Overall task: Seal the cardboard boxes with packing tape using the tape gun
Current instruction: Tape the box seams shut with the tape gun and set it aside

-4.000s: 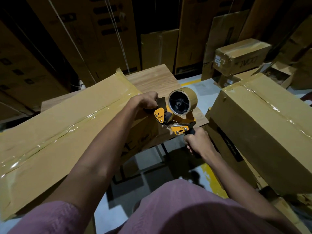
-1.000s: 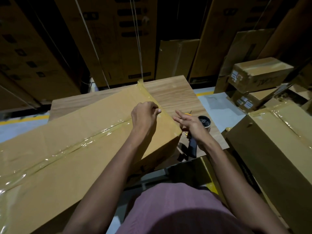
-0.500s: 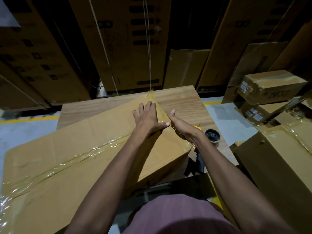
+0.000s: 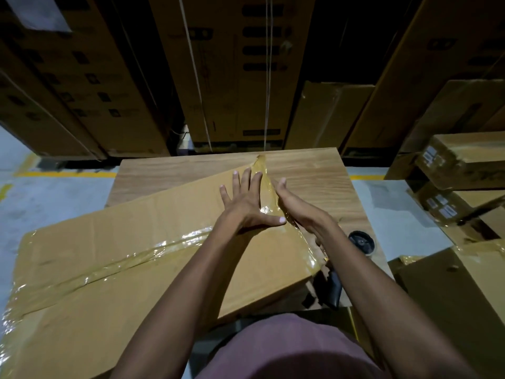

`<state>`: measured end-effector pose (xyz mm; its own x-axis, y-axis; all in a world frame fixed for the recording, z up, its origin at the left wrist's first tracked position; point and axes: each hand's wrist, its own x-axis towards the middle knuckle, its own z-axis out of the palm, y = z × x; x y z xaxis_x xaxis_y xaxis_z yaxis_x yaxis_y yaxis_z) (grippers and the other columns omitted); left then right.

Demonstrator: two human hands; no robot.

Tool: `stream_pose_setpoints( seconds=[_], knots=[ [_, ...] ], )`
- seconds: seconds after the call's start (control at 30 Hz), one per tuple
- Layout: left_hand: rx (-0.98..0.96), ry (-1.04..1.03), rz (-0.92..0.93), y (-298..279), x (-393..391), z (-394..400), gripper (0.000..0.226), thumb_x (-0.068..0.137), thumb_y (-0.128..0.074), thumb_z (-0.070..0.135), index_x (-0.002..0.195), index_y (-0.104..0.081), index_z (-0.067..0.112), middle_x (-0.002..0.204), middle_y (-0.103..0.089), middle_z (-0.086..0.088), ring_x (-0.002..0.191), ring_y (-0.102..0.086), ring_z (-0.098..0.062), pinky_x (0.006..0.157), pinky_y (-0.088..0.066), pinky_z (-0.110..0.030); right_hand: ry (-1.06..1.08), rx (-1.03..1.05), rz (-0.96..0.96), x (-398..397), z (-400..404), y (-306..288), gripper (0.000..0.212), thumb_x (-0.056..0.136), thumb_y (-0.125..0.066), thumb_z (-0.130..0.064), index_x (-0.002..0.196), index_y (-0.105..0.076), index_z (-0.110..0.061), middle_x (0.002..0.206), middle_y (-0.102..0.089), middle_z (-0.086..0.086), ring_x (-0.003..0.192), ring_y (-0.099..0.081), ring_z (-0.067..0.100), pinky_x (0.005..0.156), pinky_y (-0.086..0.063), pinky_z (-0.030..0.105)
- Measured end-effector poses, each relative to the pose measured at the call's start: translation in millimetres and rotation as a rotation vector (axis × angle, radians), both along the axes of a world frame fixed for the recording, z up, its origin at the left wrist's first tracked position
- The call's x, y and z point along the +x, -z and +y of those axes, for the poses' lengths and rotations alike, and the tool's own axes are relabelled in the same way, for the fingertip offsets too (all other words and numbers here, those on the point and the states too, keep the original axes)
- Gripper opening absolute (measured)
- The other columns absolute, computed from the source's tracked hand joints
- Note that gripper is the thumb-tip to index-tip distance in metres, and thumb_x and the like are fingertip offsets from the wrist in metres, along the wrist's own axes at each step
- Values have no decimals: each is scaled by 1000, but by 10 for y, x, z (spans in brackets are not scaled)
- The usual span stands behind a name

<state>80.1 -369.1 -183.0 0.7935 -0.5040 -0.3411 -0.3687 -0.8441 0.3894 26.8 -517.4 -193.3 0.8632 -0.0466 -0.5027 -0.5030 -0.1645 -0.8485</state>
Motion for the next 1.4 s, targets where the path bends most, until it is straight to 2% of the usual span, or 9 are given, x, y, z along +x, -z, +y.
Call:
stream_pose_setpoints(
  seconds=[0.17, 0.43, 0.6, 0.8, 0.97, 1.1, 1.2, 1.3, 1.4],
  knots=[
    [17, -13, 22, -3, 23, -16, 145, 60, -78, 78, 159, 17, 31, 161, 38, 7, 144, 42, -23, 115, 21, -61, 23, -46, 27, 686, 8, 126, 115, 63, -21, -108, 156, -35, -42, 170, -24, 7, 155, -25, 31, 124, -25, 58],
    [-60, -40, -4, 36, 5, 4, 144, 57, -81, 77, 160, 12, 36, 163, 34, 10, 145, 41, -20, 114, 24, -55, 224, -146, -88, 597, 187, 78, 65, 105, -23, -67, 160, -36, -35, 169, -20, 8, 156, -17, 33, 123, -17, 54],
    [-70, -62, -11, 38, 5, -8, 143, 57, -82, 76, 160, 9, 37, 164, 31, 11, 145, 41, -19, 114, 25, -54, 221, -64, -23, 915, 177, 113, 86, 86, -19, -88, 146, -54, -37, 165, -32, 15, 153, -24, 34, 122, -23, 60],
    [-43, -65, -9, 12, 9, -12, 142, 58, -80, 79, 159, 10, 38, 164, 30, 11, 145, 40, -20, 114, 25, -55, 131, 137, -71, 1112, 245, -177, 76, 108, -8, -61, 150, -52, -15, 163, -35, 17, 154, -25, 33, 123, -22, 48],
    [-91, -88, -19, 23, -22, -10, 144, 55, -83, 76, 160, 7, 37, 165, 28, 13, 146, 39, -17, 114, 26, -53, 323, 16, -159, 860, 239, 32, 50, 110, -33, -42, 134, -64, -11, 128, -66, 9, 127, -57, 30, 96, -45, 41],
    [-110, -138, -12, -10, -53, 14, 152, 56, -84, 73, 160, 16, 25, 166, 26, 7, 147, 36, -15, 119, 24, -50, 109, -274, -193, 784, 203, 63, 44, 110, -34, -34, 146, -54, -19, 142, -59, 10, 129, -55, 30, 109, -46, 48],
    [-94, -131, -23, -15, -92, 27, 153, 58, -82, 75, 160, 17, 20, 166, 28, 3, 148, 35, -17, 120, 23, -49, 9, -449, -139, 1051, 185, -56, 38, 110, -34, -30, 106, -66, -10, 98, -64, 12, 97, -61, 32, 87, -50, 42],
    [-89, -134, -14, -20, -88, 23, 152, 59, -82, 76, 160, 17, 19, 166, 29, 2, 148, 35, -18, 120, 21, -49, 8, -420, -59, 1275, 170, -88, 36, 108, -37, -18, 76, -54, -12, 76, -50, 7, 76, -51, 26, 68, -41, 35],
    [-108, -147, -4, -36, -100, 22, 152, 58, -83, 74, 160, 17, 20, 166, 28, 3, 148, 35, -17, 120, 22, -48, 17, -370, -74, 1244, 227, -173, 33, 110, -40, -26, 101, -66, -7, 95, -62, 10, 89, -60, 26, 74, -43, 34]
  ],
)
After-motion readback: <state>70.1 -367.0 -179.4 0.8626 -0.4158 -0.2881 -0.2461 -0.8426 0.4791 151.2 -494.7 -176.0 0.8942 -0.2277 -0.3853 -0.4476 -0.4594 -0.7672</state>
